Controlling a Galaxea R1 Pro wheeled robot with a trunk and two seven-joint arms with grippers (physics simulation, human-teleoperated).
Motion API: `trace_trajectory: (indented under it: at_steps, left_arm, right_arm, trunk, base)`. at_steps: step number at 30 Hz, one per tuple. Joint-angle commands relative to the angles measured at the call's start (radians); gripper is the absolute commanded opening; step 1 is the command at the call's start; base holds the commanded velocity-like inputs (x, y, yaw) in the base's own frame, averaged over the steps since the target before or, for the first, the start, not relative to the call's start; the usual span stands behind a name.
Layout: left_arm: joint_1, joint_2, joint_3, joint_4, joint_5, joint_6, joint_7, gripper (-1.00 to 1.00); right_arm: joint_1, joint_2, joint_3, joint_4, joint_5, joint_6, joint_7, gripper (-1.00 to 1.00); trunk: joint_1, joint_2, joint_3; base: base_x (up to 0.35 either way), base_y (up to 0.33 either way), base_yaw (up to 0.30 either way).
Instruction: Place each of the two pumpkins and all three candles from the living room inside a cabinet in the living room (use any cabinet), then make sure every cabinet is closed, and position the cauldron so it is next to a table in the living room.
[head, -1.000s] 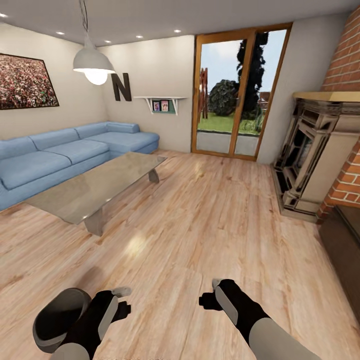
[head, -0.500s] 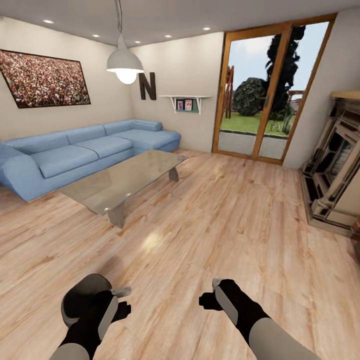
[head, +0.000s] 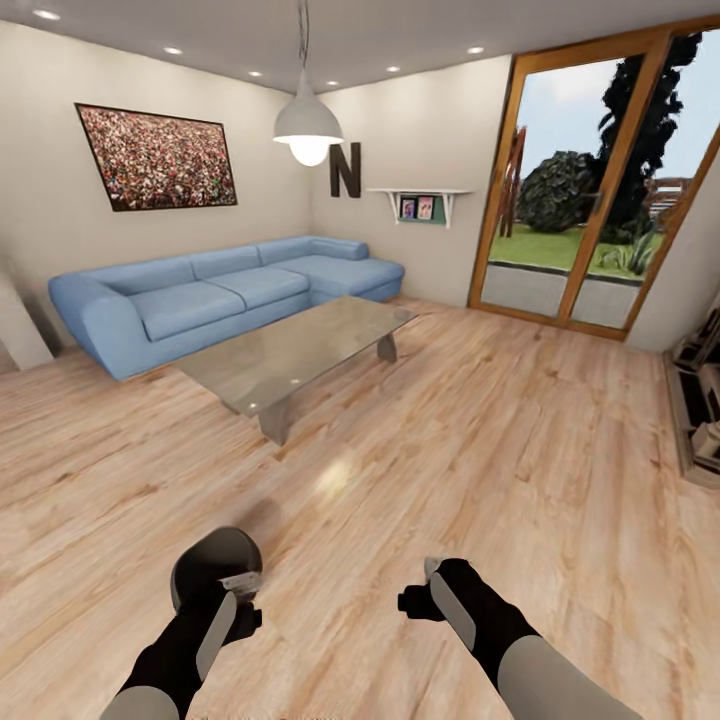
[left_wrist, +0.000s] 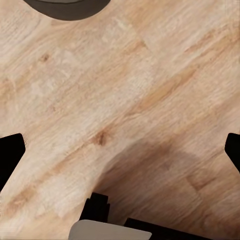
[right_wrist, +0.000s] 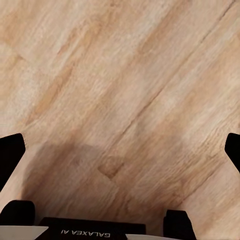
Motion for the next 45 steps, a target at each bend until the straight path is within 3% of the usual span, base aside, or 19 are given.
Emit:
trace_trajectory:
  at_steps: [1,45]
  left_arm:
    - [0.0,0.0,0.0,0.0,0.0,0.0,0.0,1.0]
    - [0.0,0.001,0.0,0.0,0.001,0.001,0.0,1.0]
  right_arm:
    - [0.0,0.0,0.0,0.0,0.0,0.0,0.0,1.0]
    - [0.0,0.003,0.001,0.0,0.001,-0.009,-0.001,1.0]
  trunk:
    - [0.0,0.0,0.0]
    - [0.0,0.0,-0.016]
  base:
    - [0.0,0.0,0.286]
    - [0.0,0.0,0.286]
